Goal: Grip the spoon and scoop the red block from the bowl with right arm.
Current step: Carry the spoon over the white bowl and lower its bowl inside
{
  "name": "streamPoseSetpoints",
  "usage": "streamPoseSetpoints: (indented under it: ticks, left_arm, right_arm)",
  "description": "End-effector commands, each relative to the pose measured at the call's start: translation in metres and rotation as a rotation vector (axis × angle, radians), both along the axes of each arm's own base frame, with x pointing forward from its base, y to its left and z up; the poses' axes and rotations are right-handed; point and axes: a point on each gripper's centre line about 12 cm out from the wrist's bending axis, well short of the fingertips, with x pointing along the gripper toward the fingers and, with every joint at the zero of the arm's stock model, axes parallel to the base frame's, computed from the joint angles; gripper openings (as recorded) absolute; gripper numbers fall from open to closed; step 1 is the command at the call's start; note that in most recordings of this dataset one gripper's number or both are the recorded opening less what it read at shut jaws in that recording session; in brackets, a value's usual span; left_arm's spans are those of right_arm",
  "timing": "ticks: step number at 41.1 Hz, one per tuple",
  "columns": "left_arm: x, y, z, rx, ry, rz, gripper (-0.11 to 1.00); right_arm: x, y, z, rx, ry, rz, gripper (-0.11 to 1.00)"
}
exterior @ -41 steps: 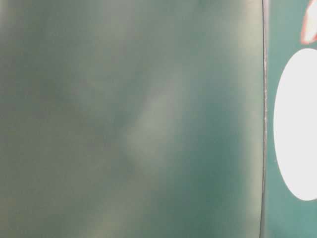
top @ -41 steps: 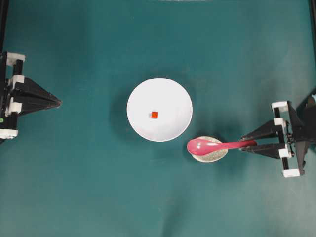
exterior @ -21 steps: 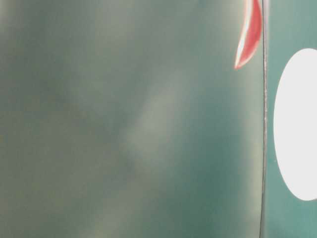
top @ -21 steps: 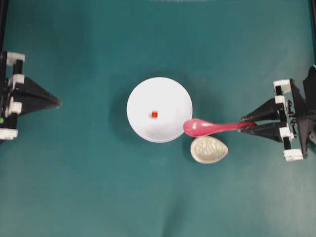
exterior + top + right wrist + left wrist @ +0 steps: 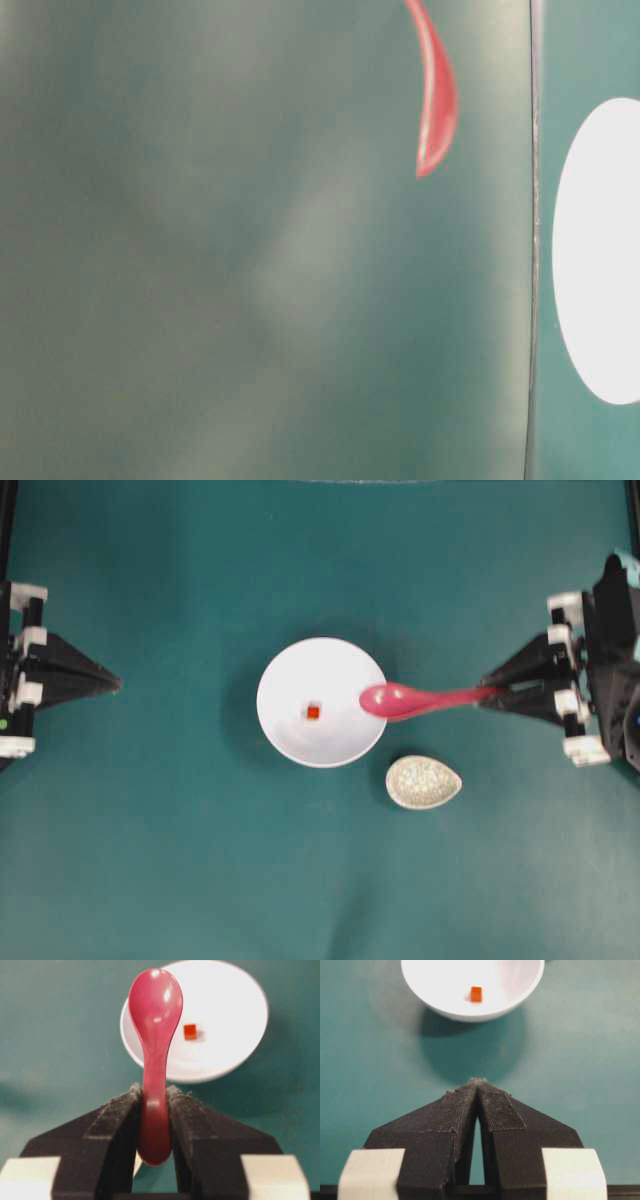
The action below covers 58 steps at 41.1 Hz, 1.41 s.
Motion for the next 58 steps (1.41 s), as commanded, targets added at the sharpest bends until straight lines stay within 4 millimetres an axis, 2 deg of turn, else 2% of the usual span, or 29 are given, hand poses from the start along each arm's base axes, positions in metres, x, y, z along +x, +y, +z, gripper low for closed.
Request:
streamPoseSetpoints:
  ticks: [1,12,20,28,38,58]
  left_arm:
    - [0.003,0.001,0.013,0.003,-0.035,0.004,0.0]
    - [0.002,0.001,0.013,0.004,-0.028,0.004,0.0]
    - [0.0,0.001,0.014,0.004,-0.034,0.004,0.0]
    - [-0.001,0.001,0.016,0.002,-0.035,0.004,0.0]
    - [-0.002,0.001,0.016,0.005,-0.034,0.004,0.0]
    - [-0.001,0.001,0.015,0.004,-0.029,0.004,0.0]
  right_arm:
    - [0.006,-0.005,0.021,0.002,-0.033,-0.009,0.25]
    - [0.016,-0.013,0.043,0.024,-0.008,-0.012,0.25]
    - [0.032,-0.018,0.051,0.096,0.043,-0.024,0.25]
    - [0.054,-0.021,0.04,0.161,0.175,-0.012,0.25]
    - [0.079,-0.023,0.031,0.161,0.275,0.021,0.25]
    - [0.107,-0.031,0.009,0.066,0.495,0.099,0.25]
